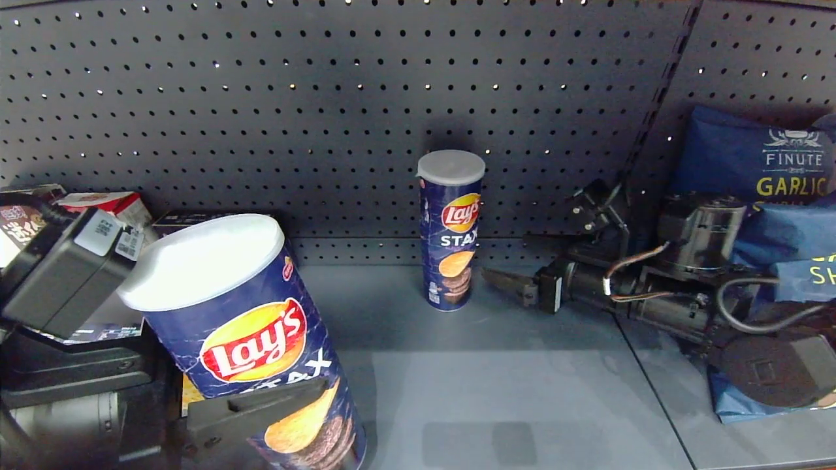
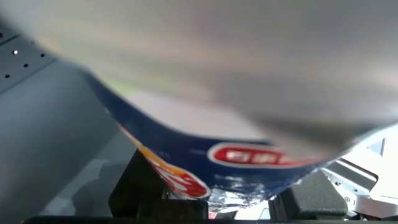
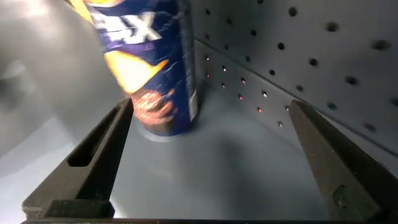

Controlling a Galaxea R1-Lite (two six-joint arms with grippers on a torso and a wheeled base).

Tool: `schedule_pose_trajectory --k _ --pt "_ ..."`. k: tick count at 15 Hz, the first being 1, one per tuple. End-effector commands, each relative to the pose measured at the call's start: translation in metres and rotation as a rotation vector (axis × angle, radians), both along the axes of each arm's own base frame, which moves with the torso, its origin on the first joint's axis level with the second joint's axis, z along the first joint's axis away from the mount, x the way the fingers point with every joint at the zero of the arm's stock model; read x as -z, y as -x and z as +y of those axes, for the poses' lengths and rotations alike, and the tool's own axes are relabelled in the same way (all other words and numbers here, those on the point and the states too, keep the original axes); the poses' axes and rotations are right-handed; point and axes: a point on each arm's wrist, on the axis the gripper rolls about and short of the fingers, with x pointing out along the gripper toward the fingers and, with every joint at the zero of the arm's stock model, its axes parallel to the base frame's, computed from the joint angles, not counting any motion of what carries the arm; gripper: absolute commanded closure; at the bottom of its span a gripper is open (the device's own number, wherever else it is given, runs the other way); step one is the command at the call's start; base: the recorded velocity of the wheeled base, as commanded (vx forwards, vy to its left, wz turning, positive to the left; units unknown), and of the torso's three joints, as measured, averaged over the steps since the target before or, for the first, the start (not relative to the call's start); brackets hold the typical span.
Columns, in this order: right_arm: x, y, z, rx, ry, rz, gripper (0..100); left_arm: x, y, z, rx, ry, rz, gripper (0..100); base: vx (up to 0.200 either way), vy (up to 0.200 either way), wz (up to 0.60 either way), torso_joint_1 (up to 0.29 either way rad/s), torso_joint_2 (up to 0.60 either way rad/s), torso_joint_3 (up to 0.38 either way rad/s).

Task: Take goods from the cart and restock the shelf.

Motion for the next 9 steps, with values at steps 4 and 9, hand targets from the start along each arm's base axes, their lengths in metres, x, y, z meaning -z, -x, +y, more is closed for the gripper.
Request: schedule_pose_trajectory --k 4,9 --pt "0.016 -0.021 0.037 -0.070 -0.003 0.005 0 0.001 0.000 0.000 -0.001 -0.002 0.005 100 0.000 0.000 0.00 0.000 0.00 0.000" --pt "0.022 -0.029 0.052 -0.095 -0.007 -0.002 0 0.002 0.000 0.000 0.001 -0.004 0.009 100 0.000 0.000 0.00 0.000 0.00 0.000"
